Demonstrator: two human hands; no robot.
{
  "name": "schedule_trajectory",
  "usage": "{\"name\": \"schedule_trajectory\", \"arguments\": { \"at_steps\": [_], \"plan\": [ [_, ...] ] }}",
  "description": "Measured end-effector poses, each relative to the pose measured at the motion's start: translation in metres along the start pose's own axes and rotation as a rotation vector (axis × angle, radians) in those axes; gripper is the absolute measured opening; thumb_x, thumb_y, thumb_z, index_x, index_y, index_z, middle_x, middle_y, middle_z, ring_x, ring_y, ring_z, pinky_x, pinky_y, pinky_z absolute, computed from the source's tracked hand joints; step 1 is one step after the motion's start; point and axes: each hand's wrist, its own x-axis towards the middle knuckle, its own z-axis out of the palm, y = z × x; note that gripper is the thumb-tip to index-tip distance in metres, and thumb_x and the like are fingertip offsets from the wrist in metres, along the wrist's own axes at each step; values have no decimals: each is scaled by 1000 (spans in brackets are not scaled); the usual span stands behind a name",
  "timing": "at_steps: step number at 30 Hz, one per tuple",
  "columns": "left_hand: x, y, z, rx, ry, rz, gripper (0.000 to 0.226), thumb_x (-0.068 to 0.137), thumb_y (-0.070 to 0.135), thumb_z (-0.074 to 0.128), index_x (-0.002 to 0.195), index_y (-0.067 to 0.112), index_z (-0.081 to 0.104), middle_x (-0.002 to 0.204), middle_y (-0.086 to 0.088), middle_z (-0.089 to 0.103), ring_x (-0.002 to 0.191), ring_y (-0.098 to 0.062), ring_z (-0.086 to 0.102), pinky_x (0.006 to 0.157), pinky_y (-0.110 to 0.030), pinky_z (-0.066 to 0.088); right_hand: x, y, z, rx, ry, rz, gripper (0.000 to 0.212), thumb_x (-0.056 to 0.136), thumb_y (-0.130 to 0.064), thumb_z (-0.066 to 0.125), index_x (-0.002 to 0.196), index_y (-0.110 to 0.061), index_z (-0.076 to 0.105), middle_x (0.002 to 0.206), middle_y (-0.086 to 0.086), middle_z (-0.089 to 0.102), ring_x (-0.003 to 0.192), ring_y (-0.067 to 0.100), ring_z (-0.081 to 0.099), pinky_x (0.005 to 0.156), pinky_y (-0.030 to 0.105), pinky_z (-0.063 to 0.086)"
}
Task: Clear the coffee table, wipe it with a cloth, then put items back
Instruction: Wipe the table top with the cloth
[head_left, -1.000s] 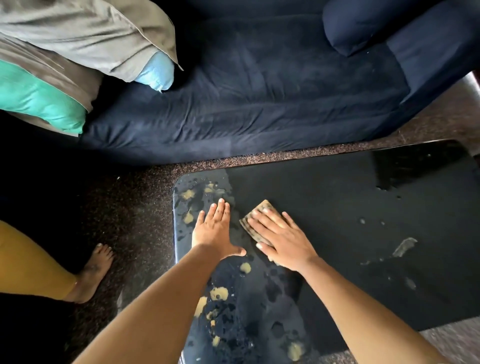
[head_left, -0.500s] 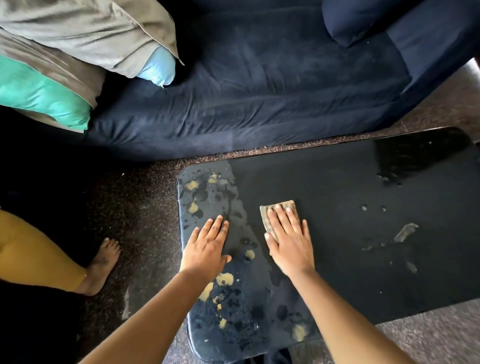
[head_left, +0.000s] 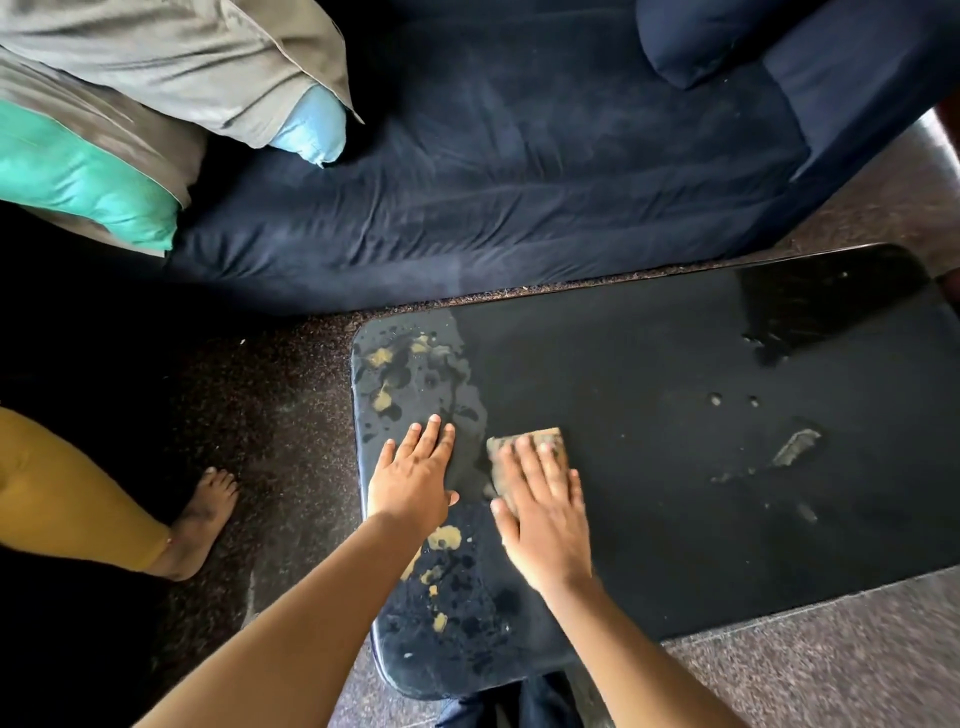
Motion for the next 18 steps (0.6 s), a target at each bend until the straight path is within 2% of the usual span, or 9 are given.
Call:
{"name": "schedule_trajectory", "arguments": {
  "at_steps": [2, 4, 8, 10, 11, 14, 15, 16, 18],
  "plan": [
    [0, 0, 0, 7, -9, -3, 81, 97, 41, 48, 153, 21, -7, 160, 2, -12, 148, -19, -5, 119, -39, 2, -10, 15, -3, -65, -42, -262, 62, 90, -48, 39, 148, -32, 24, 157, -11, 19, 145, 13, 15, 112, 49, 30],
    [0, 0, 0, 13, -25, -7, 81, 97, 42, 47, 153, 21, -8, 160, 2, -13, 148, -19, -6, 119, -40, 3, -13, 37, -7, -142, -56, -332, 62, 90, -49, 37, 149, -34, 22, 157, -13, 17, 145, 10, 15, 110, 50, 30],
    [2, 3, 1, 37, -54, -30, 81, 98, 41, 46, 152, 22, -11, 160, 2, -16, 148, -19, -8, 119, -42, 3, -1, 30, -6, -28, -17, 228, 62, 88, -49, 31, 147, -30, 31, 154, -7, 30, 142, 18, 25, 106, 54, 33],
    [3, 5, 2, 40, -61, -41, 81, 98, 40, 46, 152, 22, -12, 160, 3, -16, 148, -20, -8, 119, -42, 3, 2, 7, -4, 34, 16, 281, 64, 87, -48, 32, 147, -27, 31, 153, -2, 32, 142, 23, 26, 107, 53, 31],
    [2, 5, 2, 38, -63, -48, 81, 98, 40, 46, 152, 22, -12, 160, 2, -16, 148, -20, -8, 119, -42, 3, -2, 2, -2, 34, 16, 192, 64, 87, -48, 34, 148, -27, 29, 154, -2, 30, 142, 22, 25, 108, 53, 30],
    [3, 7, 2, 38, -62, -51, 80, 98, 38, 46, 152, 21, -11, 160, 2, -16, 148, -20, -8, 119, -42, 3, -21, 23, -3, -79, -26, -321, 62, 90, -48, 38, 149, -33, 22, 156, -9, 21, 144, 15, 19, 111, 50, 31],
    [3, 7, 3, 39, -60, -53, 81, 98, 38, 46, 152, 20, -11, 160, 1, -15, 148, -20, -8, 119, -42, 3, -23, 38, -5, -124, -52, -408, 63, 91, -49, 38, 149, -34, 19, 157, -11, 17, 145, 13, 16, 111, 51, 30],
    [3, 7, 3, 38, -59, -54, 81, 98, 38, 46, 152, 20, -11, 160, 1, -15, 148, -21, -7, 119, -42, 3, -23, 50, -6, -155, -62, -393, 64, 90, -49, 37, 150, -35, 17, 157, -13, 16, 145, 11, 14, 111, 51, 29],
    [3, 7, 3, 32, -58, -56, 81, 98, 38, 47, 152, 21, -11, 160, 1, -15, 148, -21, -7, 119, -42, 4, -22, 58, -7, -106, -43, -86, 63, 89, -48, 34, 149, -34, 21, 156, -13, 19, 144, 13, 16, 110, 53, 30]
  ]
}}
